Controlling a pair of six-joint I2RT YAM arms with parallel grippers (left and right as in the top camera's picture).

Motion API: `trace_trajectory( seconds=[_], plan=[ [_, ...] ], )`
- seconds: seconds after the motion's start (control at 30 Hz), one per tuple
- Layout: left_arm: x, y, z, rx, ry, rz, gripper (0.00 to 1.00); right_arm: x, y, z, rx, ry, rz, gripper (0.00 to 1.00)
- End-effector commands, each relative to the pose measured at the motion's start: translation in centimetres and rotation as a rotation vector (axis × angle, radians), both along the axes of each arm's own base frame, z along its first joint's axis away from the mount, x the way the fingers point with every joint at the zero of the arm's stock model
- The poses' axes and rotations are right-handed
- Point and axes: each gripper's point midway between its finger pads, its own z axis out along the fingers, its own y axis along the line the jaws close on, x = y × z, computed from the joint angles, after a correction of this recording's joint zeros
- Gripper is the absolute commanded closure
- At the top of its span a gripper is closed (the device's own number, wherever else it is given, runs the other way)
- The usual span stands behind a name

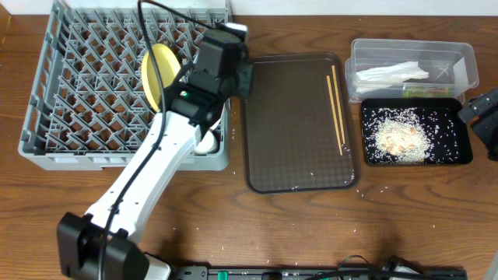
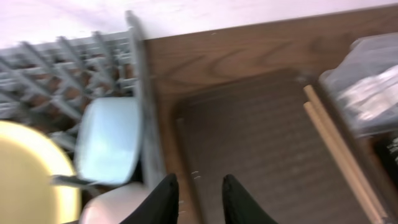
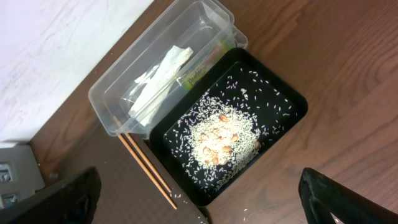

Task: Sort waste into correct bins and load items into the dishwasher
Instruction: 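Move the left gripper over the brown tray toward the wooden chopsticks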

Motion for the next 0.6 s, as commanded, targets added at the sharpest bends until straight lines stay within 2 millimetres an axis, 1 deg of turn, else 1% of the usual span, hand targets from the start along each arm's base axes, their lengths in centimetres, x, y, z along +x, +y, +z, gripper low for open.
trace_trajectory(
  seconds=[0.0, 0.13, 0.33, 0.47, 0.57],
  plan=[
    [0.8, -2.6, 0.0, -0.108, 0.041, 0.013, 0.68, -0.1, -0.3, 0.1, 0.007, -0.004, -0.017, 0.01],
    [1.2, -6.8, -2.8, -0.149, 0.109, -0.048, 0.59, -0.1, -0.2, 0.1, 0.008, -0.004, -0.017, 0.01],
    [1.6, -11.6, -7.3, -0.194, 0.155, -0.064, 0.51, -0.1, -0.3, 0.1, 0.007, -0.005, -0.017, 0.01],
    [1.5, -15.0, -9.8, -0.201, 0.148, -0.115, 0.50, -0.1, -0.2, 0.1, 0.008, -0.004, -0.017, 0.01],
    [1.2, -17.1, -11.8, -0.202, 0.148, -0.121, 0.50, -0.1, -0.2, 0.1, 0.008, -0.004, -0.017, 0.01]
  ],
)
